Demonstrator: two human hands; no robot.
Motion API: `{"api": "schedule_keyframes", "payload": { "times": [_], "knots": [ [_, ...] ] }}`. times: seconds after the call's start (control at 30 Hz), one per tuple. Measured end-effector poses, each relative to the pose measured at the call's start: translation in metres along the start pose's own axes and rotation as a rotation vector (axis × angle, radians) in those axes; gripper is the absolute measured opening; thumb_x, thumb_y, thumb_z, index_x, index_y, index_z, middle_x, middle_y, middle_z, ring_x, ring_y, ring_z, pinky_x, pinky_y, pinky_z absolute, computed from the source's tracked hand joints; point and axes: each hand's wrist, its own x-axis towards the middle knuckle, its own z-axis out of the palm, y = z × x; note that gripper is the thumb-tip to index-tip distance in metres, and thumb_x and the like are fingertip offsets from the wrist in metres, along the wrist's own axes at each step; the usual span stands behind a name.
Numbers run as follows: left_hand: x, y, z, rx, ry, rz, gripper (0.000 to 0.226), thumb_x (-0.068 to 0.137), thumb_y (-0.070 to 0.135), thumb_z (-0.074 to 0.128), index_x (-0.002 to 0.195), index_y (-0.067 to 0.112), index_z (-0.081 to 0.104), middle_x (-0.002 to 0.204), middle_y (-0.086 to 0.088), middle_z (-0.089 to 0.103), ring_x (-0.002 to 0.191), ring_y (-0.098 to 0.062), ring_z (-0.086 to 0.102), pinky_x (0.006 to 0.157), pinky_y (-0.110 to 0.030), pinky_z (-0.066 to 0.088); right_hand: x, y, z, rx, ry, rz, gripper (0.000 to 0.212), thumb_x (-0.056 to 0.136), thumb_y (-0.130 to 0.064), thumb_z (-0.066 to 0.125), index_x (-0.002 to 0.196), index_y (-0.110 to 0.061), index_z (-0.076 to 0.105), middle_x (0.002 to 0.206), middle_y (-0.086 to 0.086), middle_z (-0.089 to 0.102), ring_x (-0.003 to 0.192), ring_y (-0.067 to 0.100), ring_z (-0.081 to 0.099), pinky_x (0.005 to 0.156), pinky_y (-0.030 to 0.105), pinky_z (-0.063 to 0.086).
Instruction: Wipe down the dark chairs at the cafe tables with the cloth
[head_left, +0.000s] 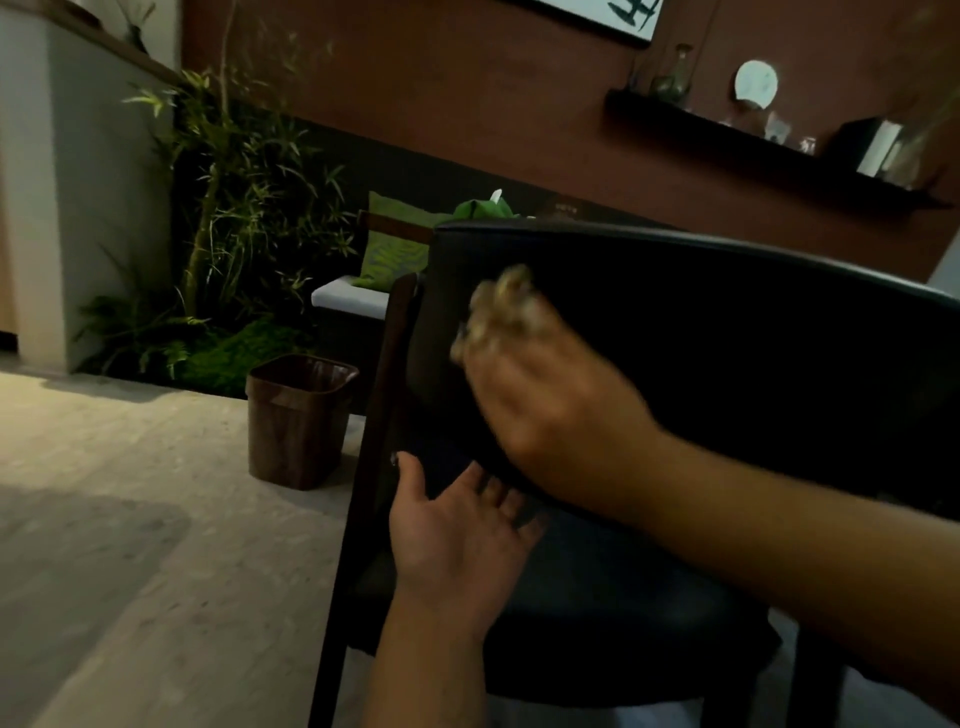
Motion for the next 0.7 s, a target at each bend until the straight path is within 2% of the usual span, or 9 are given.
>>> {"api": "schedule_keyframes", "payload": {
  "times": [0.07, 0.13, 0.2, 0.27, 0.37, 0.43, 0.53, 0.6, 0.7],
  "knots": [
    [-0.005, -0.001, -0.004, -0.007, -0.001, -0.011, 0.091, 0.086, 0.076, 0.028, 0.133, 0.003, 0.056, 0.129, -0.020, 0.061, 0.117, -0.034, 0.060, 0.101, -0.045, 0.044, -0.023, -0.027, 0.004, -0.007, -0.296, -0.278, 0.037, 0.100, -0.016, 0.038, 0.130, -0.005, 0.057, 0.134, 0.017, 0.055, 0.132, 0.037, 0.043, 0.113, 0.054, 0.025],
    [-0.009, 0.000, -0.007, -0.021, 0.000, -0.038, 0.092, 0.086, 0.076, 0.030, 0.131, 0.001, 0.059, 0.128, -0.019, 0.062, 0.111, -0.032, 0.065, 0.093, -0.041, 0.048, -0.035, -0.037, 0.001, -0.015, -0.563, -0.463, 0.040, 0.100, -0.021, 0.035, 0.137, -0.010, 0.049, 0.142, 0.014, 0.048, 0.137, 0.035, 0.035, 0.112, 0.056, 0.005],
    [-0.007, 0.000, -0.009, -0.005, 0.006, -0.058, 0.094, 0.083, 0.077, 0.032, 0.133, 0.001, 0.056, 0.133, -0.022, 0.058, 0.121, -0.034, 0.058, 0.105, -0.045, 0.039, -0.031, -0.026, -0.002, -0.031, -0.442, -0.378, 0.039, 0.097, -0.020, 0.039, 0.131, -0.008, 0.056, 0.137, 0.016, 0.053, 0.133, 0.035, 0.041, 0.113, 0.053, 0.013],
    [-0.002, 0.000, -0.010, 0.017, 0.060, -0.034, 0.096, 0.081, 0.079, 0.032, 0.138, 0.004, 0.049, 0.134, -0.023, 0.056, 0.131, -0.036, 0.047, 0.115, -0.052, 0.024, -0.017, 0.000, -0.006, 0.052, -0.119, -0.067, 0.036, 0.095, -0.013, 0.043, 0.123, 0.000, 0.061, 0.130, 0.023, 0.056, 0.128, 0.040, 0.046, 0.111, 0.051, 0.030],
    [0.005, -0.002, -0.009, 0.044, 0.082, 0.004, 0.094, 0.082, 0.079, 0.030, 0.134, 0.004, 0.049, 0.124, -0.019, 0.065, 0.130, -0.033, 0.047, 0.115, -0.057, 0.020, -0.001, 0.030, -0.013, 0.111, 0.126, 0.190, 0.034, 0.101, -0.008, 0.037, 0.121, 0.004, 0.061, 0.127, 0.025, 0.058, 0.127, 0.043, 0.046, 0.109, 0.053, 0.033],
    [0.004, -0.002, -0.008, 0.029, 0.067, 0.000, 0.092, 0.083, 0.079, 0.031, 0.132, 0.004, 0.052, 0.125, -0.021, 0.064, 0.128, -0.036, 0.050, 0.112, -0.057, 0.027, -0.008, 0.018, -0.007, 0.084, 0.102, 0.097, 0.034, 0.098, -0.006, 0.038, 0.121, 0.005, 0.061, 0.126, 0.024, 0.059, 0.125, 0.043, 0.048, 0.107, 0.055, 0.036],
    [0.000, 0.001, -0.009, 0.015, -0.014, -0.022, 0.095, 0.085, 0.078, 0.031, 0.134, 0.000, 0.052, 0.130, -0.022, 0.060, 0.120, -0.035, 0.058, 0.098, -0.048, 0.046, -0.037, -0.018, -0.001, 0.027, -0.201, -0.247, 0.034, 0.091, -0.023, 0.047, 0.114, -0.016, 0.070, 0.120, 0.006, 0.067, 0.118, 0.028, 0.059, 0.103, 0.047, 0.042],
    [0.000, 0.004, -0.010, 0.023, -0.030, -0.022, 0.096, 0.085, 0.077, 0.031, 0.135, -0.002, 0.053, 0.135, -0.023, 0.056, 0.125, -0.034, 0.054, 0.105, -0.043, 0.042, -0.044, -0.022, -0.004, 0.048, -0.332, -0.371, 0.030, 0.090, -0.031, 0.051, 0.111, -0.024, 0.072, 0.118, -0.002, 0.068, 0.118, 0.021, 0.059, 0.105, 0.044, 0.042],
    [0.005, 0.003, -0.013, 0.027, 0.008, -0.010, 0.095, 0.083, 0.078, 0.032, 0.136, 0.001, 0.050, 0.135, -0.022, 0.056, 0.128, -0.037, 0.051, 0.113, -0.051, 0.029, -0.032, 0.002, -0.011, 0.149, -0.113, -0.131, 0.035, 0.093, -0.016, 0.047, 0.121, -0.003, 0.064, 0.126, 0.017, 0.062, 0.124, 0.037, 0.051, 0.104, 0.052, 0.041]
  ]
}}
